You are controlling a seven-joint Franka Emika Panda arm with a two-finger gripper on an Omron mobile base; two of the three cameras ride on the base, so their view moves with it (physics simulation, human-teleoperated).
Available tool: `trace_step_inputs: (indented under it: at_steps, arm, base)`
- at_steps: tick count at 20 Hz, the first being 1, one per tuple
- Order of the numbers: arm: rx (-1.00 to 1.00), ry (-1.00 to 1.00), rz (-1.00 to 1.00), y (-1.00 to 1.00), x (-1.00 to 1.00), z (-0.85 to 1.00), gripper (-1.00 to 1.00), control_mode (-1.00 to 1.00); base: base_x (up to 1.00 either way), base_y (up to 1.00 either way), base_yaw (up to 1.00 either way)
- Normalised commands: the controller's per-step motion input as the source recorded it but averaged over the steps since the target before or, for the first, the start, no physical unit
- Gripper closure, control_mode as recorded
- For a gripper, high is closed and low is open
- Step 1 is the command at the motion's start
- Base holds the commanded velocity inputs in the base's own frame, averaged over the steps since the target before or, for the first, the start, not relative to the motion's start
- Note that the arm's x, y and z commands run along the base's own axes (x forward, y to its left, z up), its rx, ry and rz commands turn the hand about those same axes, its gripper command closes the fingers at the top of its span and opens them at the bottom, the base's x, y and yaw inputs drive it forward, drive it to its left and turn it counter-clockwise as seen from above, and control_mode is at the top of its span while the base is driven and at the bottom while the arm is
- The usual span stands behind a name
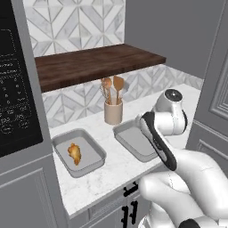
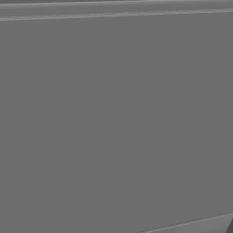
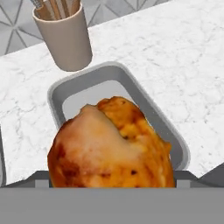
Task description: Place one garlic and one chicken drumstick in each tupperware on the nearby counter, to pack two identical lunches.
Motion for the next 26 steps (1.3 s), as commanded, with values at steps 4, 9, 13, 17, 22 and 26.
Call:
trace_step_inputs:
  at_steps: [4,9,13,17,22,26]
  arm:
    - [-0.08,0.18,0.02,0.16,1.0,-1.0,1.0,-1.0]
    - [-0.03,0.06,0.04,0.07,1.0,-1.0,1.0,-1.0]
    - [0.0,0.0,0.01,0.0,0.82,-0.42,-1.0,-1.0]
    - [0.06,0.12,-0.02,0.0,0.58,0.37,-1.0,-1.0]
    - [0.03,0.13,0.0,0.13,0.08,1.0,-1.0,-1.0]
    - [0.0,0.11,0.0,0.26,0.03,0.98,-1.0,-1.0]
  base:
    - [0.0,0.0,0.0]
    - [0.0,0.0,0.0]
    - [0.0,0.0,0.0]
    - [0.0,0.0,0.0]
    - [0.0,0.0,0.0]
    - [0.0,0.0,0.0]
